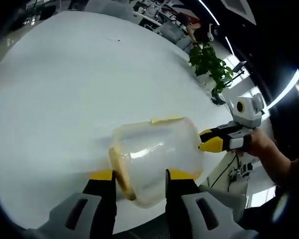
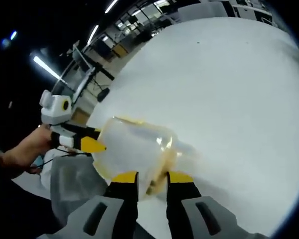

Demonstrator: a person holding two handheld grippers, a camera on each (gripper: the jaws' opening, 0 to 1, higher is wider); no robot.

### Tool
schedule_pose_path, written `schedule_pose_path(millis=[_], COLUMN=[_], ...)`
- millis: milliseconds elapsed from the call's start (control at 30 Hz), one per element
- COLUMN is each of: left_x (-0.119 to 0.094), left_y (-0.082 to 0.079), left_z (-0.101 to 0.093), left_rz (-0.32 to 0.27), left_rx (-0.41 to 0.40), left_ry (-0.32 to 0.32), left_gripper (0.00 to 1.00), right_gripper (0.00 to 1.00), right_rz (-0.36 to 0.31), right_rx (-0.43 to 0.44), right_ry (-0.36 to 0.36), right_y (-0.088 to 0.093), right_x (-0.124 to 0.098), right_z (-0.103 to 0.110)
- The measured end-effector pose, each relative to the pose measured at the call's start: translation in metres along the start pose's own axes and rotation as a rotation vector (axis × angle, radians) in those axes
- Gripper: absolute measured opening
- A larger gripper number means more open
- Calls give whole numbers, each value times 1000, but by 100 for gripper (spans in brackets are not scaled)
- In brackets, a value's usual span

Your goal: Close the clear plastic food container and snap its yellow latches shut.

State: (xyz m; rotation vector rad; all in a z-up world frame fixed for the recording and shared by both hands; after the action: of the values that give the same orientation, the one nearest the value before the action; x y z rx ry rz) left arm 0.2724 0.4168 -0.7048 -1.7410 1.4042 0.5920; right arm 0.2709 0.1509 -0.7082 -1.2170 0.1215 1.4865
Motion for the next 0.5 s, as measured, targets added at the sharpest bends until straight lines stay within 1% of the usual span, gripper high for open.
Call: schedule_pose_path(millis=[100, 133, 167, 200, 233, 267, 300, 333, 367, 400, 433, 467, 500], left_x=[0, 1, 1, 3, 16, 22, 30, 19, 24, 17, 23, 16, 17], left_y=[-2, -1, -2, -1, -2, -1, -2, 0, 0, 0, 1, 1, 1], left_z=[-1, -2, -2, -1, 0, 1, -1, -3, -4, -2, -3, -2, -2], left_rz=[10, 1, -6, -12, -33, -8, -32, -27, -28, -25, -44, -40, -40], left_rx=[-9, -18, -15, -32, -66, -54, -62, -45, -44, -55, -59, -63, -53], left_ry=[-9, -12, -10, 5, -3, -9, -2, -10, -11, -6, -4, -3, 0], left_gripper=[35, 34, 34, 31, 31, 31, 31, 31, 31, 32, 32, 33, 33], right_gripper=[18, 18, 18, 18, 18, 18, 18, 18, 18, 18, 18, 19, 19], right_rz=[-9, -9, -7, -5, -27, -13, -13, -11, -11, -13, -16, -17, -17], right_rx=[13, 21, 63, 46, 50, 54, 49, 56, 52, 44, 47, 49, 43], right_ry=[0, -4, -10, -15, -25, -23, -30, -29, -26, -23, -25, -26, -28], right_y=[-3, -3, -4, -4, -7, -7, -8, -9, -9, -10, -8, -10, -9], right_x=[2, 4, 3, 3, 3, 2, 2, 2, 2, 2, 2, 2, 2], right_z=[-1, -3, -2, -4, -3, -4, -5, -5, -3, -3, -2, -3, -5])
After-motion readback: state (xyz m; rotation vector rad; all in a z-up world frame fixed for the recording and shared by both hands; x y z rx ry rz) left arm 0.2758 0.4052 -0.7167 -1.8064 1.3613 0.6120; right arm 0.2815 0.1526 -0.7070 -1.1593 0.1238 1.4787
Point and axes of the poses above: the point that each gripper's makers call its tool centre point, and the gripper's own axes: x roughly forward along the fingers, z roughly to its left, y roughly out of its underside, the point moved 10 cm from there along -x, roughly backward along the fingers, and after that the axes turned 11 degrees about -x, right-handed, at the moved point
